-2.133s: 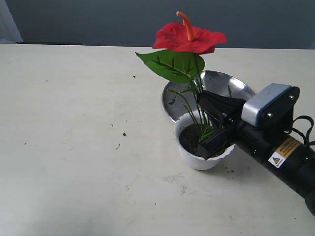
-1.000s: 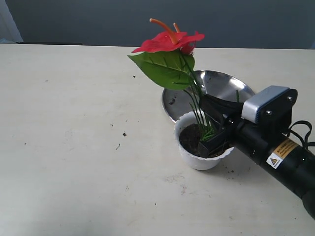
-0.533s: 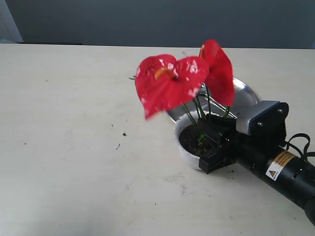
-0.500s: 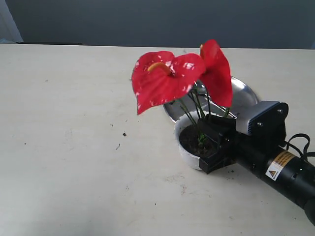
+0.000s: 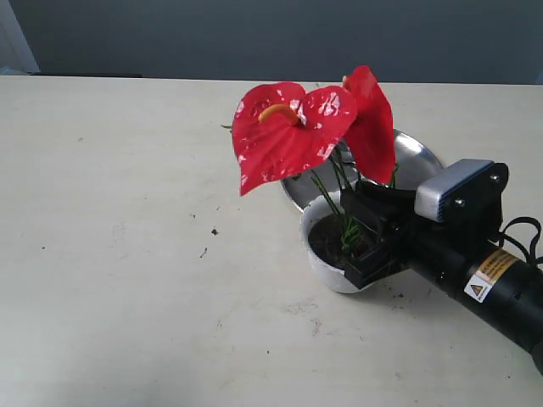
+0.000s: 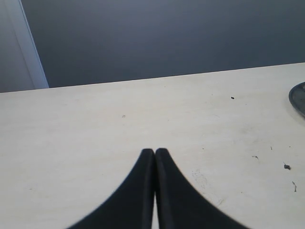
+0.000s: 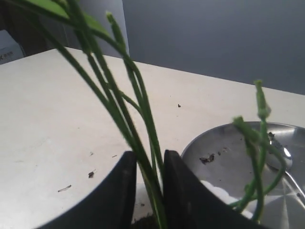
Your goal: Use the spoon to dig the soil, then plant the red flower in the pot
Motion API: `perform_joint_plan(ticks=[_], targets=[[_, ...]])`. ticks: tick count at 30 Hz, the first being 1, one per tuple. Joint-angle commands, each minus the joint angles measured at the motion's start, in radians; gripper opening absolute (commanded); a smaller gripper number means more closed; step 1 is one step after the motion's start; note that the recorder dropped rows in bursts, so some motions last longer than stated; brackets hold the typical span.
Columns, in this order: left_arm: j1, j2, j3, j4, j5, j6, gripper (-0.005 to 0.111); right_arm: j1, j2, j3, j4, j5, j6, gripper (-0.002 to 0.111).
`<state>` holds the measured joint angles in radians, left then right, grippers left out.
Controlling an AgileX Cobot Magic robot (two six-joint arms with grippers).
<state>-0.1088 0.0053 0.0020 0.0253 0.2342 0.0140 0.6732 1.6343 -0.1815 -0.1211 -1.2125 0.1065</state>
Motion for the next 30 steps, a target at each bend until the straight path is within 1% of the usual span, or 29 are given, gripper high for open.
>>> perform_joint_plan(ticks=[1, 4, 9, 19, 20, 23, 24, 30], targets=[[-0.003, -0.005, -0.002, -0.001, -0.002, -0.004, 0.0, -0.003, -0.03, -0.004, 0.0, -0.009, 0.003, 0.021], [-0.003, -0.005, -0.002, -0.001, -0.002, -0.004, 0.0, -0.003, -0.035, -0.004, 0.007, -0.009, 0.003, 0.023], [-0.003, -0.005, -0.002, -0.001, -0.002, -0.004, 0.0, -0.003, -0.035, -0.004, 0.018, -0.009, 0.003, 0.034], [-0.003, -0.005, -0.002, -0.001, -0.002, -0.004, 0.0, -0.003, -0.035, -0.004, 0.016, -0.009, 0.003, 0.036], [-0.003, -0.005, -0.002, -0.001, -0.002, -0.004, 0.0, -0.003, -0.035, -0.004, 0.014, -0.009, 0.003, 0.039], [-0.003, -0.005, -0.002, -0.001, -0.002, -0.004, 0.0, -0.003, -0.035, -0.004, 0.011, -0.009, 0.003, 0.052], [-0.003, -0.005, -0.002, -0.001, -0.002, -0.004, 0.0, -0.003, -0.035, -0.004, 0.015, -0.009, 0.003, 0.054], [-0.003, -0.005, -0.002, -0.001, -0.002, -0.004, 0.0, -0.003, -0.037, -0.004, 0.017, -0.009, 0.003, 0.054]])
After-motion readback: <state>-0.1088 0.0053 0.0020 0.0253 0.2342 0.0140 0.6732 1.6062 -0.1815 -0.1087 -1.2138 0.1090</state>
